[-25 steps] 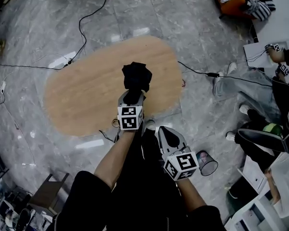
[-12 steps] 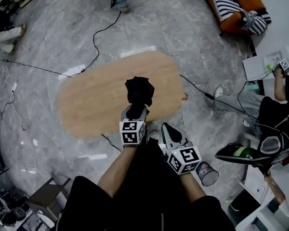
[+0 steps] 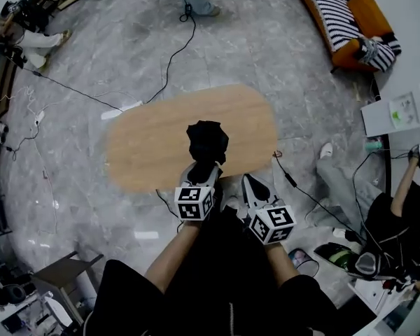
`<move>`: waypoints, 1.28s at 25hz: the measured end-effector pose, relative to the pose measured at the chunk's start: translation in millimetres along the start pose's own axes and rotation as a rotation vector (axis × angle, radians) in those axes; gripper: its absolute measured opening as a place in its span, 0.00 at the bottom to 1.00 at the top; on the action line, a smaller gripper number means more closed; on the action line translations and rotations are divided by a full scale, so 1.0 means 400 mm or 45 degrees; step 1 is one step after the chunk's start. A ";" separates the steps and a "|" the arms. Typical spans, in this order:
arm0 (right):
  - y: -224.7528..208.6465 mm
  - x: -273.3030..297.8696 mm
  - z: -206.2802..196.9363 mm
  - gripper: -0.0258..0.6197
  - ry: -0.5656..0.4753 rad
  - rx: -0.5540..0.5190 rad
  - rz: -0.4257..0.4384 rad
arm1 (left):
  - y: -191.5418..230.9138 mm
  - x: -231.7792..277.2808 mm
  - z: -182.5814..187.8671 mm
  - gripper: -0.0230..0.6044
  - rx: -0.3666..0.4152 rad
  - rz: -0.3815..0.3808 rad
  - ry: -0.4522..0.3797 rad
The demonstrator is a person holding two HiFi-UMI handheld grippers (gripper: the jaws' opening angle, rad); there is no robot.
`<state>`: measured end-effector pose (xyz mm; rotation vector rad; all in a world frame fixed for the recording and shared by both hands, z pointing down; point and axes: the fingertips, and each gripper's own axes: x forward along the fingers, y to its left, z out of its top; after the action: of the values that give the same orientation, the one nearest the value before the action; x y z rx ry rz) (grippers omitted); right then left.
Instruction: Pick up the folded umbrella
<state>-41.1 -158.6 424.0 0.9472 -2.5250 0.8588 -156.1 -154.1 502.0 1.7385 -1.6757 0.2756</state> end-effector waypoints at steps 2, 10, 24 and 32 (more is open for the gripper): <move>0.019 0.010 0.010 0.05 -0.006 -0.024 0.036 | 0.003 -0.022 0.008 0.36 -0.008 0.010 -0.022; 0.108 -0.034 0.010 0.05 -0.010 -0.109 0.147 | -0.007 -0.168 -0.005 0.36 -0.016 0.056 -0.098; 0.219 -0.091 -0.017 0.05 -0.021 -0.243 0.288 | 0.032 -0.352 -0.079 0.36 -0.099 0.152 -0.199; 0.236 -0.094 -0.034 0.05 -0.003 -0.237 0.307 | 0.048 -0.363 -0.101 0.36 -0.123 0.152 -0.180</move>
<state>-76.3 -74.9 376.7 0.5952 -2.7023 0.6700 -182.2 -12.9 452.0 1.6218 -1.8664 0.1259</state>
